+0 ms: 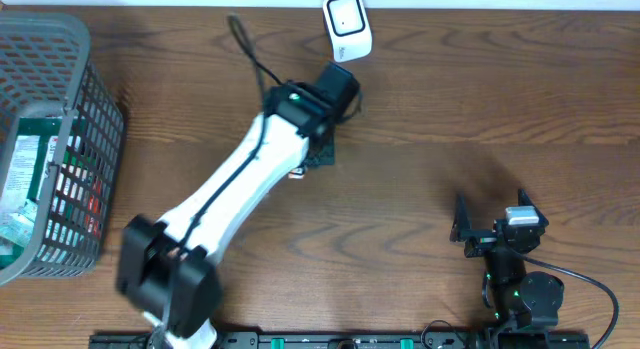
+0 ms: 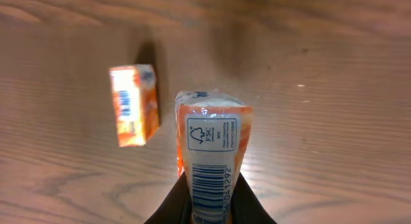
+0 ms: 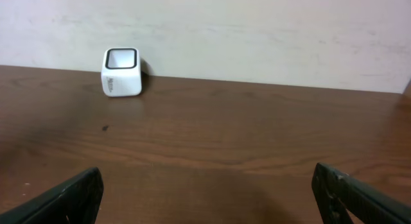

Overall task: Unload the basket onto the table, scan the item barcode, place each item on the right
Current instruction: 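Carry the orange pack with the left gripper under the white scanner, then lower the pack beside the first orange pack and open the gripper, then move the left gripper back into the gray basket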

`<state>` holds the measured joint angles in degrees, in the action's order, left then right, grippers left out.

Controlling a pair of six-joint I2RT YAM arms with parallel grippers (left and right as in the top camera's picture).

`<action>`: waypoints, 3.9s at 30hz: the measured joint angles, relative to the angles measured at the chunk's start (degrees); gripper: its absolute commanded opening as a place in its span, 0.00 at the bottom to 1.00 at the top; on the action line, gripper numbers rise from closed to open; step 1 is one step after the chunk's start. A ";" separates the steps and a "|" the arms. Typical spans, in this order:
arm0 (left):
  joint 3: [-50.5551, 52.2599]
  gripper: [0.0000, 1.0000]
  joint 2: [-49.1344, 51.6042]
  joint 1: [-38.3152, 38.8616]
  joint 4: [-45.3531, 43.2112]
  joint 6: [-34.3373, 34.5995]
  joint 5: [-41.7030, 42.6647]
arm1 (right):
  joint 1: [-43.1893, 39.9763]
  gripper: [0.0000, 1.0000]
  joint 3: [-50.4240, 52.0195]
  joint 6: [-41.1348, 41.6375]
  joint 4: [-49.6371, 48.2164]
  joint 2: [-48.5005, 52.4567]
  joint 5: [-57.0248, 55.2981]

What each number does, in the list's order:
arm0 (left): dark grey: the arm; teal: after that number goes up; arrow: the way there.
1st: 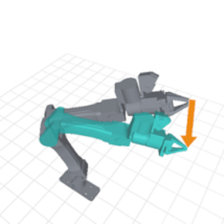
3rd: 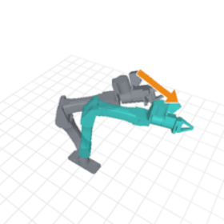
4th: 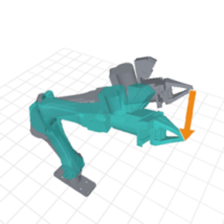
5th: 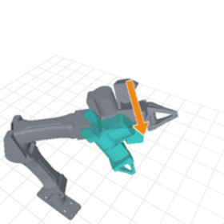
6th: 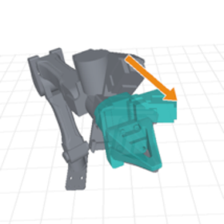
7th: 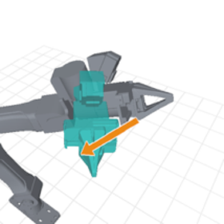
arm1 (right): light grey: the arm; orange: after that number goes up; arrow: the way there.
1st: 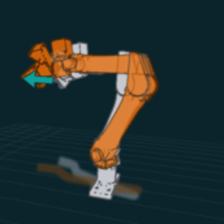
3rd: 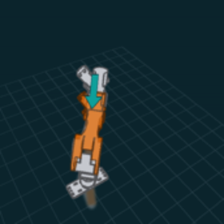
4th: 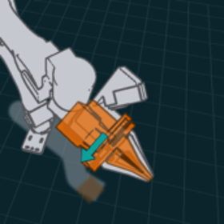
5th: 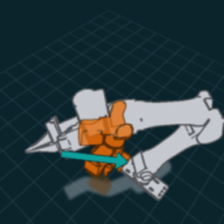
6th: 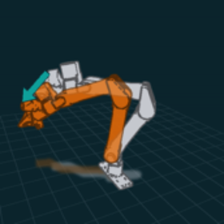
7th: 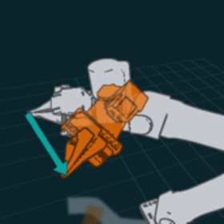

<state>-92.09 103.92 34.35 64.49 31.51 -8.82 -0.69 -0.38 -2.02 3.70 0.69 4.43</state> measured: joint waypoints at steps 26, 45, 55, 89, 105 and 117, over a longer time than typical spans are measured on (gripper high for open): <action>2.34 0.10 11.23 -1.11 -6.14 0.59 0.94 | 0.00 0.99 0.00 0.00 0.00 0.00 0.00; 7.50 0.14 11.23 -5.95 -10.80 1.33 0.33 | 0.00 0.99 0.00 0.00 0.00 0.00 0.00; 9.79 0.32 11.23 -5.95 -11.69 1.38 0.33 | 0.00 0.99 0.00 0.00 0.00 0.00 0.00; 6.32 0.62 -6.62 -8.68 -6.93 -3.69 -0.76 | 0.00 0.99 0.00 0.00 0.00 0.00 0.00; -6.95 0.85 -28.57 -55.89 -7.04 -14.10 -2.08 | 0.00 0.99 0.00 0.00 -0.02 0.00 0.00; -5.62 0.91 -6.97 -71.47 -6.97 -24.57 2.82 | 0.00 0.99 0.00 0.00 -0.02 0.00 0.00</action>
<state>-97.71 96.95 -37.12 57.52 6.94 -6.00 -0.69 -0.38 -2.02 3.68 0.69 4.43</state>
